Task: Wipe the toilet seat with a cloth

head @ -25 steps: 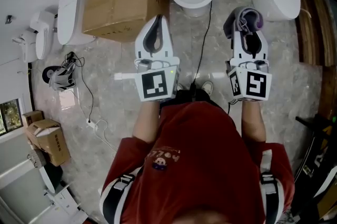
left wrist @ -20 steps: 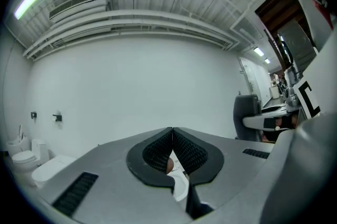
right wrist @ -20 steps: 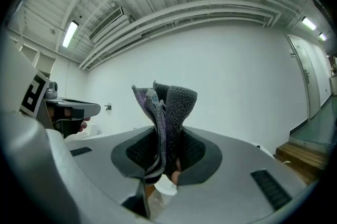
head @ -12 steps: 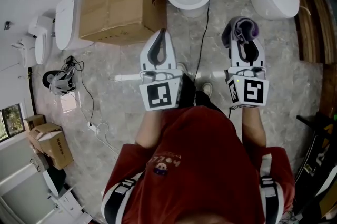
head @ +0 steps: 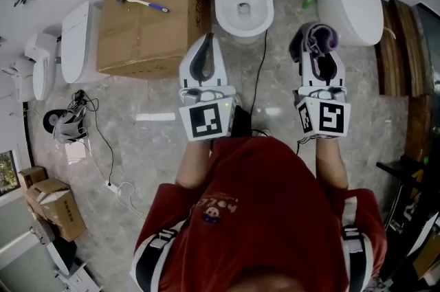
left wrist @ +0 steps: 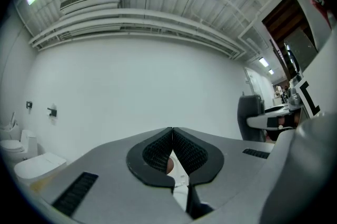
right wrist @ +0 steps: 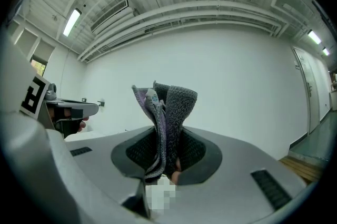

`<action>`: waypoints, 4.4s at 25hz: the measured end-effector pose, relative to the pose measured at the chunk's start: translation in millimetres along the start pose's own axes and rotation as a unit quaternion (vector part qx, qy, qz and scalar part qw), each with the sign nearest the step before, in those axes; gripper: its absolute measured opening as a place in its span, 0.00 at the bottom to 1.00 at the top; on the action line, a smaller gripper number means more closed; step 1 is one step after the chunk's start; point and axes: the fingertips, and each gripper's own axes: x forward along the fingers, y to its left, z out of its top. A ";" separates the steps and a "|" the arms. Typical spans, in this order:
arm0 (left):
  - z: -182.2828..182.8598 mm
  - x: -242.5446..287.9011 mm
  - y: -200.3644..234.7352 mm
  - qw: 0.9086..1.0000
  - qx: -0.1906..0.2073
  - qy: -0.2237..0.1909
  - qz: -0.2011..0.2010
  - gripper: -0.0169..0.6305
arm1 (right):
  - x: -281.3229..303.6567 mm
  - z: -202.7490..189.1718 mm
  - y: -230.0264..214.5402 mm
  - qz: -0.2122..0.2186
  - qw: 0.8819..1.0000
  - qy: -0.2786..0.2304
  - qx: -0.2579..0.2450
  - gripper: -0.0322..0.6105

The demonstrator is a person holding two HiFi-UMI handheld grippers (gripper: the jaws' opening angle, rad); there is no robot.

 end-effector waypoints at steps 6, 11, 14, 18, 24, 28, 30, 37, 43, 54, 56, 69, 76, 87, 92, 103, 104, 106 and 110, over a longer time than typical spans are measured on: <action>16.6 59.2 60.8 1.000 -0.004 -0.029 -0.007 0.05 | 73.0 25.0 14.0 -0.021 1.000 -0.013 -0.013 0.18; 24.2 94.8 103.0 0.999 -0.007 -0.046 -0.015 0.05 | 118.5 40.3 27.4 -0.040 0.999 -0.025 -0.025 0.18; 22.7 110.3 121.8 0.999 -0.013 -0.048 -0.019 0.05 | 138.1 41.5 33.5 -0.053 0.998 -0.028 -0.027 0.18; 16.3 128.9 135.3 0.998 -0.018 -0.049 -0.027 0.05 | 157.6 37.2 35.7 -0.063 0.997 -0.025 -0.037 0.18; 4.9 157.2 139.3 0.998 -0.019 -0.044 -0.031 0.05 | 183.1 22.3 25.6 -0.066 0.997 -0.012 -0.036 0.18; -3.7 184.4 137.6 0.999 -0.008 -0.036 -0.028 0.05 | 209.2 10.1 10.5 -0.058 0.998 -0.005 -0.032 0.18; -6.7 203.1 137.4 0.999 -0.003 -0.032 -0.023 0.05 | 229.0 5.3 -0.2 -0.052 0.998 -0.007 -0.025 0.18; -24.0 275.1 122.3 1.000 0.021 -0.010 -0.012 0.05 | 293.0 -9.3 -49.2 -0.037 0.999 -0.005 -0.032 0.18; -27.0 351.5 95.2 1.000 0.028 0.009 -0.005 0.05 | 349.0 -19.0 -95.2 -0.009 1.000 -0.003 -0.030 0.18; -30.8 436.0 63.2 0.999 0.046 0.001 0.029 0.05 | 423.3 -38.5 -163.8 0.044 0.999 -0.011 -0.011 0.18; -33.1 443.4 63.4 0.998 0.049 0.001 0.029 0.05 | 432.0 -43.8 -166.8 0.049 0.999 -0.007 -0.010 0.18; -81.1 476.0 98.8 1.000 0.024 -0.006 -0.018 0.05 | 472.6 -87.2 -161.5 0.005 0.999 0.040 -0.023 0.18; -141.3 484.9 123.8 0.999 0.000 -0.018 -0.033 0.05 | 495.2 -163.0 -134.1 0.007 0.996 0.085 -0.020 0.18; -318.1 479.4 120.8 0.998 -0.042 0.033 -0.031 0.05 | 508.5 -350.9 -112.7 0.014 0.986 0.162 -0.021 0.18; -403.7 472.6 107.1 0.997 -0.042 0.049 -0.030 0.05 | 503.1 -440.0 -114.4 0.010 0.985 0.171 -0.010 0.18; -527.7 477.4 109.0 0.997 -0.021 0.060 -0.046 0.05 | 509.5 -581.6 -118.6 -0.016 0.983 0.184 -0.010 0.18; -533.4 477.1 108.9 0.997 -0.023 0.061 -0.044 0.05 | 512.5 -589.5 -123.3 -0.024 0.983 0.183 -0.011 0.18; -540.3 476.2 107.8 0.997 -0.027 0.060 -0.043 0.05 | 521.6 -602.8 -133.4 -0.041 0.983 0.179 -0.018 0.18; -544.8 473.9 105.0 0.997 -0.031 0.058 -0.048 0.05 | 547.1 -625.5 -155.7 -0.077 0.981 0.174 -0.039 0.18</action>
